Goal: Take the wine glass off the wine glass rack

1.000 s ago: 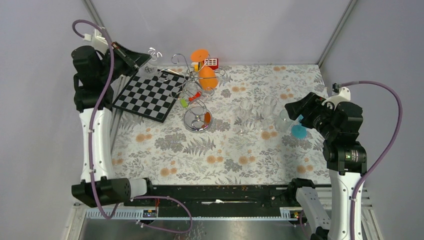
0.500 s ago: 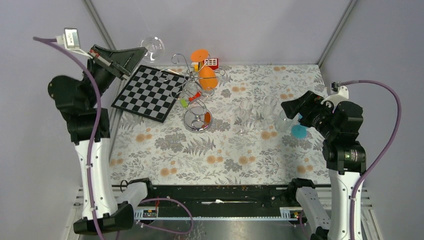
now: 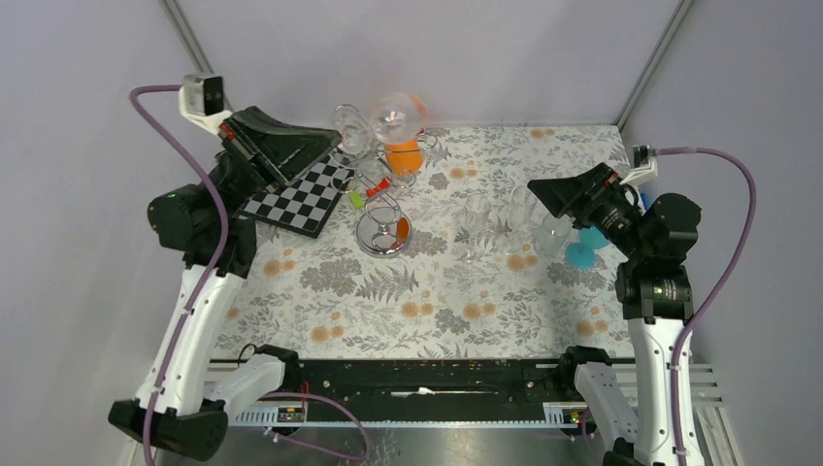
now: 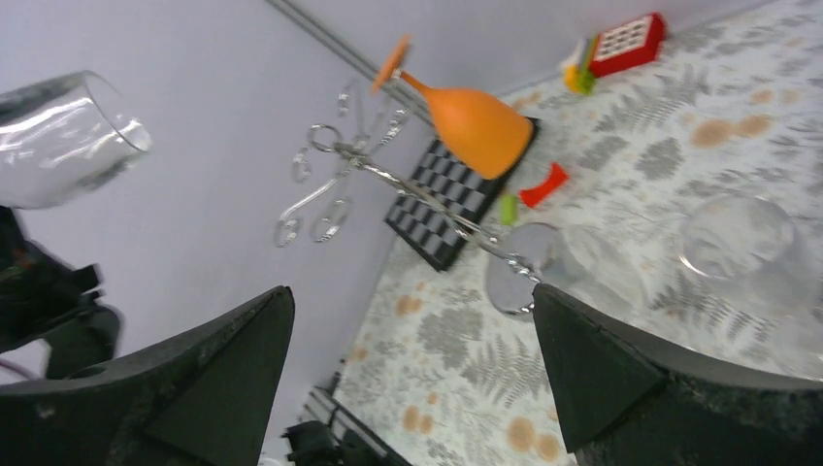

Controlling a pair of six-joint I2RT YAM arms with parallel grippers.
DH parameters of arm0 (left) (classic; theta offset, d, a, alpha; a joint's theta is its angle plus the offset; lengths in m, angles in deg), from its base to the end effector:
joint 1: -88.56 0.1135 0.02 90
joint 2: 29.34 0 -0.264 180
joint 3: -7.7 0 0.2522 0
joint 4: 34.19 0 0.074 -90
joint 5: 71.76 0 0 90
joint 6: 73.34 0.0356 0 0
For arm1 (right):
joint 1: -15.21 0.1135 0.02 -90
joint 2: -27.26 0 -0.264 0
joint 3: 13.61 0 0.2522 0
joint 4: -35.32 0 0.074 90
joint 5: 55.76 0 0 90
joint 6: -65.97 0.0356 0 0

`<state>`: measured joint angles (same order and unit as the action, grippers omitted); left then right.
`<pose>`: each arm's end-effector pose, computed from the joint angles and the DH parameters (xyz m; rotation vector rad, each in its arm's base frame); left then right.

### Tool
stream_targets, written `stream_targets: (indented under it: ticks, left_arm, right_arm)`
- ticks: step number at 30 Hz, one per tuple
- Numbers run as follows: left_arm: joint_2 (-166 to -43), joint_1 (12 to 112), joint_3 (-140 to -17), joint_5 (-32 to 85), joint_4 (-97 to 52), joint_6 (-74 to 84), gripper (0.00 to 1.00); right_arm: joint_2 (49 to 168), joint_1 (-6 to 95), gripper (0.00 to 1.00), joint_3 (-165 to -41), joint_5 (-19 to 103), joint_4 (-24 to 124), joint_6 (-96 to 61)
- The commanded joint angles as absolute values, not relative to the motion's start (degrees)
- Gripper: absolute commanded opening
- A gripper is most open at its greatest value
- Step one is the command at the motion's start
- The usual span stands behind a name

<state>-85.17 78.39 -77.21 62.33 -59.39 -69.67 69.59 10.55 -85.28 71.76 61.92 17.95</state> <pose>0.1435 -0.0509 0.5353 0.2559 1.0733 -1.7759 0.1481 0.0097 0.4197 0.1050 1.6189 1.0047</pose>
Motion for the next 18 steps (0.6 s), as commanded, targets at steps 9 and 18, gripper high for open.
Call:
stream_targets:
  ticks: [9, 18]
  left_arm:
    - [-98.78, 60.9, -79.39, 53.61, -93.35, -86.07, 0.0]
    - [-101.15, 52.89, -81.36, 52.4, -93.86, -83.84, 0.0]
  right_arm:
    - [65.82, 10.38, 1.0, -77.03, 77.47, 13.1, 50.05]
    - [69.71, 10.44, 0.99, -80.17, 81.88, -8.86, 61.48]
